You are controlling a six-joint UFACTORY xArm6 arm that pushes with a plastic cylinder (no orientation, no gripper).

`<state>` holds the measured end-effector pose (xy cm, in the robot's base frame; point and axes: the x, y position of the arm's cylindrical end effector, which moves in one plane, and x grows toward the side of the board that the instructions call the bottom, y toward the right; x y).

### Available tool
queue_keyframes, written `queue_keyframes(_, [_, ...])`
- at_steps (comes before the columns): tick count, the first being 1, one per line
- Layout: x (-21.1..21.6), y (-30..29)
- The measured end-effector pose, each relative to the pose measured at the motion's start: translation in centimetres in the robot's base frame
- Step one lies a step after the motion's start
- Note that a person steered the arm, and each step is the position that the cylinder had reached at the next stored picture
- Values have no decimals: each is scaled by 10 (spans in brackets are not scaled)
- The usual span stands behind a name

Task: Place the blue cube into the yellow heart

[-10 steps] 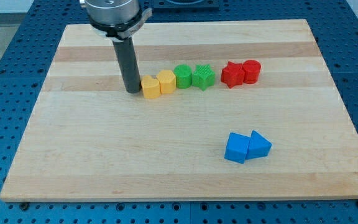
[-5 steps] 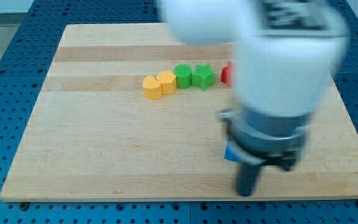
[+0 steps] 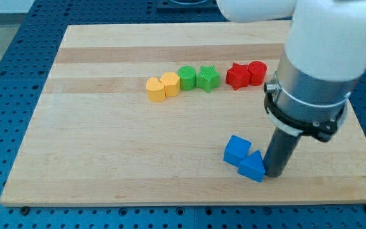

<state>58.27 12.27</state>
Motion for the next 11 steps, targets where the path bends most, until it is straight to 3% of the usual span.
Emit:
queue_keyframes(3, [-64,-73])
queue_keyframes(6, [-35,-162])
queue_keyframes(8, [-45,-235])
queue_keyframes(9, [-68,-224])
queue_keyframes(11, [-65,-190])
